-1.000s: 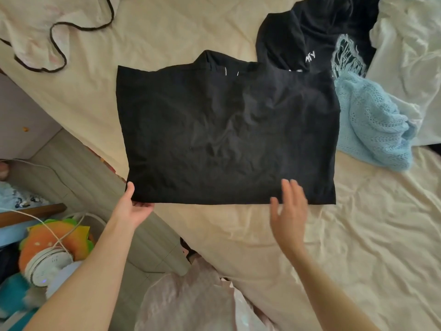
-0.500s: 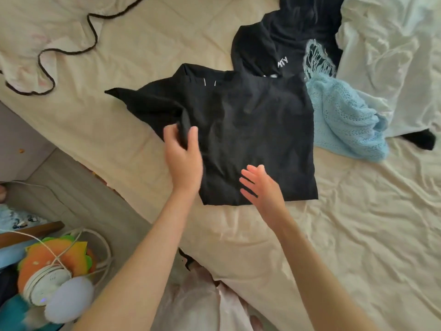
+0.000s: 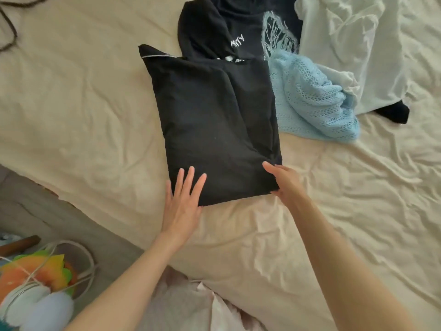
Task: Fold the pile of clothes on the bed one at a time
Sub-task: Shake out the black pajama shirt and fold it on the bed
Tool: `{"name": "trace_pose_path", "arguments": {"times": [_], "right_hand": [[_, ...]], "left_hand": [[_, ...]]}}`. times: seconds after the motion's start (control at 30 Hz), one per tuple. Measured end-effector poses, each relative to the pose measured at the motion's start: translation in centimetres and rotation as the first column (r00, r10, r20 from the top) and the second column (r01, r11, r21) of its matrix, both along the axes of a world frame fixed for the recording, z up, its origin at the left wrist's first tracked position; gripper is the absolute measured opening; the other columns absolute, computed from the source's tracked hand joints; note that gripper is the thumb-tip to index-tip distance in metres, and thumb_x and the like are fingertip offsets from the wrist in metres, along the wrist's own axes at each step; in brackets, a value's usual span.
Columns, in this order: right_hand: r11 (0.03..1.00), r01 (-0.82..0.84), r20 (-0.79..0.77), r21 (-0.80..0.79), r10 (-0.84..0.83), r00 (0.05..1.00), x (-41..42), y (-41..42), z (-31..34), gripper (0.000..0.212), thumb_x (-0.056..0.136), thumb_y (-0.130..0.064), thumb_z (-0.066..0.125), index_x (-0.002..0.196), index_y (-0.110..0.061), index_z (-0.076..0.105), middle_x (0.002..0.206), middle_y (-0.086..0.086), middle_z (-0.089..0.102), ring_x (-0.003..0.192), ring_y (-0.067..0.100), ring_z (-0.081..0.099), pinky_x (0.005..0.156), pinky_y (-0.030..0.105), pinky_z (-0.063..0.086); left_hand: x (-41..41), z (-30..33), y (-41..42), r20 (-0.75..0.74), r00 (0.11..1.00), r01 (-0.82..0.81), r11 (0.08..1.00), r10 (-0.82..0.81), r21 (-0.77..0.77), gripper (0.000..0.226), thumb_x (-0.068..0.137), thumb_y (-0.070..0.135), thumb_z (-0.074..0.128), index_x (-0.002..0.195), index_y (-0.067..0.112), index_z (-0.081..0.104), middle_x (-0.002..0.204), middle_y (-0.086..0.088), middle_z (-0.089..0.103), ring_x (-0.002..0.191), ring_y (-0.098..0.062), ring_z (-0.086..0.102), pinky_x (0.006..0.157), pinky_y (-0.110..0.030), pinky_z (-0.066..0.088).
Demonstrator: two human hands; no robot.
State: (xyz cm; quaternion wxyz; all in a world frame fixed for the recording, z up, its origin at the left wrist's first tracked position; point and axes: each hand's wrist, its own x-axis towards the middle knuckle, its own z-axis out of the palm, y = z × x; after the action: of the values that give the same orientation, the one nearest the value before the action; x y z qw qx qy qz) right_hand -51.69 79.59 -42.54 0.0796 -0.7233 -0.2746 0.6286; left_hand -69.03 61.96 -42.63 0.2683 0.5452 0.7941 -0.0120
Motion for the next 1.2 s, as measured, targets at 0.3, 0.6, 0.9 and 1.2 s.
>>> {"name": "trace_pose_path", "arguments": {"times": [0.3, 0.6, 0.9, 1.2], "right_hand": [[0.927, -0.219, 0.236, 0.305, 0.149, 0.96, 3.8, -0.5, -0.3, 0.009, 0.088, -0.015, 0.061, 0.079, -0.014, 0.064, 0.079, 0.003, 0.062, 0.076, 0.016, 0.057, 0.07, 0.03, 0.046], [0.987, -0.113, 0.12, 0.114, 0.099, 0.988, 3.9, 0.1, -3.4, 0.026, 0.086, -0.017, 0.068, 0.105, -0.011, 0.052, 0.096, -0.001, 0.059, 0.087, 0.012, 0.059, 0.069, 0.023, 0.049], [0.991, -0.091, -0.059, -0.102, 0.085, 0.995, 6.6, -2.7, -0.6, 0.004, 0.088, -0.01, 0.061, 0.09, -0.009, 0.065, 0.092, 0.002, 0.069, 0.085, 0.013, 0.065, 0.064, 0.023, 0.048], [0.903, -0.047, -0.078, -0.427, 0.014, 0.997, 11.8, -8.9, 6.2, 0.007, 0.082, -0.003, 0.067, 0.085, 0.002, 0.062, 0.072, 0.01, 0.057, 0.055, 0.016, 0.054, 0.045, 0.023, 0.044]], "left_hand": [[1.0, -1.3, -1.2, -0.124, 0.981, 0.15, 0.988, -0.146, 0.026, 0.09, 0.06, -0.018, 0.069, 0.14, 0.013, 0.043, 0.148, -0.015, 0.036, 0.137, -0.035, 0.032, 0.108, -0.047, 0.028], [-1.3, -2.0, -0.8, -0.097, 0.973, 0.211, 0.978, -0.209, 0.002, 0.082, 0.064, -0.012, 0.076, 0.138, 0.009, 0.047, 0.145, -0.013, 0.042, 0.134, -0.035, 0.038, 0.109, -0.046, 0.028], [-2.6, 1.9, -1.6, 0.198, 0.98, -0.018, 1.0, 0.017, 0.001, 0.044, 0.081, -0.001, 0.067, 0.124, 0.004, 0.058, 0.133, -0.015, 0.055, 0.118, -0.036, 0.056, 0.091, -0.044, 0.049], [-2.4, 7.4, -5.4, 0.52, 0.828, 0.045, 0.901, 0.208, -0.432, 0.023, 0.083, 0.018, 0.058, 0.098, 0.034, 0.064, 0.09, 0.009, 0.066, 0.083, -0.009, 0.06, 0.068, -0.014, 0.044]]}}
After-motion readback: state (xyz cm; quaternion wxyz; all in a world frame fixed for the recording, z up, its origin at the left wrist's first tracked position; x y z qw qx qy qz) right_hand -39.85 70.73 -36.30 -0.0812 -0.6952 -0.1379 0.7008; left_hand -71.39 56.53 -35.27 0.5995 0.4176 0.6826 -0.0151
